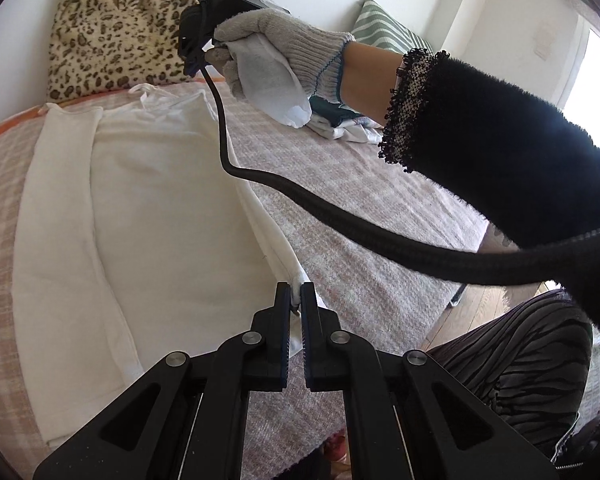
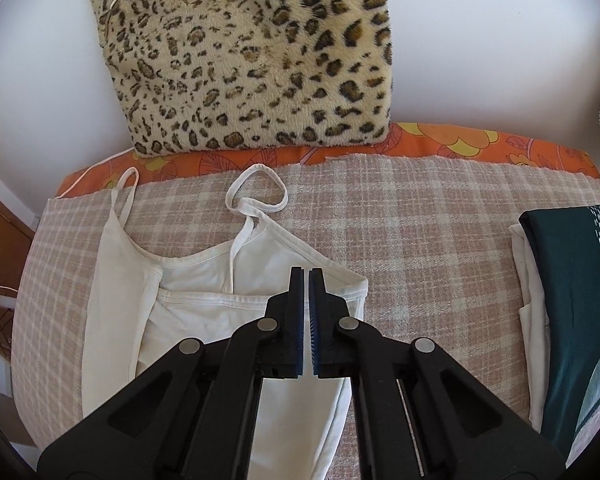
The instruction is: Fold small clothes
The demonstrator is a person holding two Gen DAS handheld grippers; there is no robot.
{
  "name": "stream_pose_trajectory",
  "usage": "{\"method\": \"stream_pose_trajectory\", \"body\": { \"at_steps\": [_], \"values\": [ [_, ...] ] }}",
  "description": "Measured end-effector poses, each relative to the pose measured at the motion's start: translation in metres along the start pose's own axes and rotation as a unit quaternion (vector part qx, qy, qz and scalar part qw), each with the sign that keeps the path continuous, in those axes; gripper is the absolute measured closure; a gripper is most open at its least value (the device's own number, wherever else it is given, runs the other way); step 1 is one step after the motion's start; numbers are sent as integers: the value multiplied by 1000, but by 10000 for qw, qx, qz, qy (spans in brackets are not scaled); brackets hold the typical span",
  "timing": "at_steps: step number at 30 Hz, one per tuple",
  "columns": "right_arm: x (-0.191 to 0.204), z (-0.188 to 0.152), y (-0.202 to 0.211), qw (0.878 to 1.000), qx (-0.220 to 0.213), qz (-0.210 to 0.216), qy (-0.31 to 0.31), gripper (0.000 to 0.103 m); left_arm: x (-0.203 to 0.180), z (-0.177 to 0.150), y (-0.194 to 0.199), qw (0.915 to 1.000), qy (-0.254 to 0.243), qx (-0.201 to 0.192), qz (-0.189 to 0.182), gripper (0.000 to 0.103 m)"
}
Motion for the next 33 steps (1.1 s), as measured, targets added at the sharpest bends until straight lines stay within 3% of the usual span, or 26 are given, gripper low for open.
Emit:
{"method": "stream_pose_trajectory", "body": {
  "at_steps": [4,6,7,8,13,15,16,18,20,23,27,33],
  "values": [
    [-8,2,3,9994,-62,198,-260,99,5,0,-2,9999,109,51,56,99],
    [-18,-2,-2,9989,118,216,-397,85,6,1,-5,9998,171,95,53,99],
    [-24,-5,-5,9988,196,183,-417,64,6,0,-5,9998,181,109,51,99],
    [-27,-8,-8,9987,256,163,-410,51,6,0,-6,9998,183,111,48,99],
    [-33,-19,-23,9985,426,128,-326,51,4,1,-10,9998,117,176,10,99],
    [-34,-21,-30,9984,475,6,-323,56,5,-1,-11,9997,136,202,13,99],
    [-35,-22,-34,9981,508,-10,-345,64,5,-2,-10,9997,126,209,15,99],
    [-36,-25,-39,9973,578,31,-456,70,5,-2,-8,9998,90,179,43,99],
    [-36,-28,-44,9970,626,-30,-464,89,7,-1,-7,9998,102,161,69,99],
    [-33,-27,-41,9976,533,-124,-421,96,10,-1,-2,9998,163,111,83,99],
    [-19,-12,-24,9989,291,-205,-316,97,11,-4,6,9998,175,72,96,99],
    [32,3,-9,9987,118,-314,379,97,17,-8,15,9997,207,46,155,100]
  ]
}}
Point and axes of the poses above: each gripper's, at about its wrist camera, not at the fingertips, and y roughly against the way its jaws point, x to its left, z to its top, the point moved 2 cm from there along -y, roughly the way its jaws point, and after that the axes turned 10 degrees about -x, right-handed, at the moved point
